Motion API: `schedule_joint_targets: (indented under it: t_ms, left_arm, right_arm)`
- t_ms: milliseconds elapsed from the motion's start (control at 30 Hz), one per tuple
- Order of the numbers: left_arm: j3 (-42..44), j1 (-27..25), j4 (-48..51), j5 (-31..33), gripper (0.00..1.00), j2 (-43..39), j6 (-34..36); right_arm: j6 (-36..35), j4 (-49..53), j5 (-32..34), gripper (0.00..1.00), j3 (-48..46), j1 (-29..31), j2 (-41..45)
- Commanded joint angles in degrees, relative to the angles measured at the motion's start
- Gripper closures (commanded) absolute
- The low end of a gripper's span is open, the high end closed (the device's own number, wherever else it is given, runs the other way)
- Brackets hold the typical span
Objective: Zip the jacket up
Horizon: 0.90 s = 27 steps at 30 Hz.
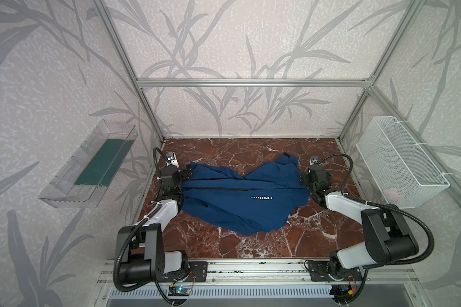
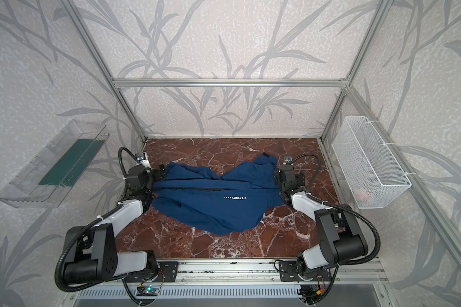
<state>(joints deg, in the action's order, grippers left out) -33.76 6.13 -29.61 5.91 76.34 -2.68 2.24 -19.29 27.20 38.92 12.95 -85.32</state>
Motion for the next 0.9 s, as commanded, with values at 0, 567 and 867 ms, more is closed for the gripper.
schedule_joint_targets:
  t_ms: [0, 567, 867]
  left_arm:
    - [1.26, 0.16, -2.00, -1.68, 0.01, -0.26, -1.39]
    - [14.76, 0.15, -23.57, -6.64, 0.01, 6.49, -2.46]
    - [22.48, -0.26, -45.61, -6.44, 0.01, 14.93, -2.54]
  right_arm:
    - [-0.70, -2.43, -2.95, 0.01, 1.78, -0.79, 0.12]
    - [-3.38, -2.89, -6.44, 0.01, -4.50, -1.52, 3.49]
    - [-8.03, -42.42, -10.77, 0.01, -21.47, -1.79, -4.18]
